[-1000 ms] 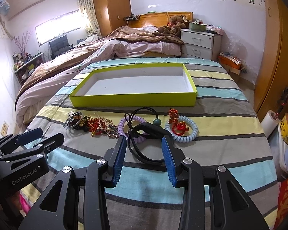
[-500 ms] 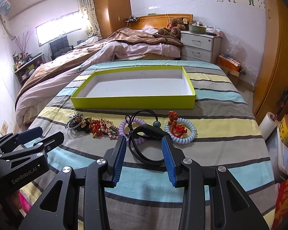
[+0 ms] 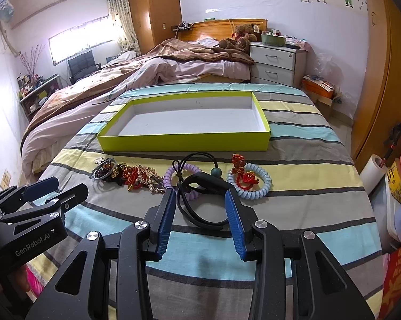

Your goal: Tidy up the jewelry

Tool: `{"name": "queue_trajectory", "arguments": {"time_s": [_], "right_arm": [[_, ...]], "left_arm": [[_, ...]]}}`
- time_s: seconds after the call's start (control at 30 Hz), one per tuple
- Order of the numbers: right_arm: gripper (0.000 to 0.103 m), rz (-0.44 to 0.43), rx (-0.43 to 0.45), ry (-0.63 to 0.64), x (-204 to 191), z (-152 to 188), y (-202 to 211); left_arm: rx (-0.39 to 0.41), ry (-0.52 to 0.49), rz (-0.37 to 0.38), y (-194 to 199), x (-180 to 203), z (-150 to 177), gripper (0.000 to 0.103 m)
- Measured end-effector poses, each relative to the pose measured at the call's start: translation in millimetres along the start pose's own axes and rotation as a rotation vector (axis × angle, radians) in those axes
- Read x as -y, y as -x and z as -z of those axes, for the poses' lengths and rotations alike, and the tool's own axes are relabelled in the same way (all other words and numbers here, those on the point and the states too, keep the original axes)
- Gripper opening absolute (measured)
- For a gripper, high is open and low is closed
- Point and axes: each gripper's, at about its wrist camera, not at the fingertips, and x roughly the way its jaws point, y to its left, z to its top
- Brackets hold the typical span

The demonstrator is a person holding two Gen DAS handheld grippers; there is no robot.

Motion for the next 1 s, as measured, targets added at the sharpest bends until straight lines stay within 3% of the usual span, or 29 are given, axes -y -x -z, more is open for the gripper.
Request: {"name": "queue_trajectory", "arguments": {"time_s": [1.0], "right_arm": [[0.040, -0.008, 0.000, -0.016, 5.8, -2.1, -1.6]], "left_arm": [[-0.014, 0.007, 0.009, 0.7, -4.3, 0.5, 0.061]]}}
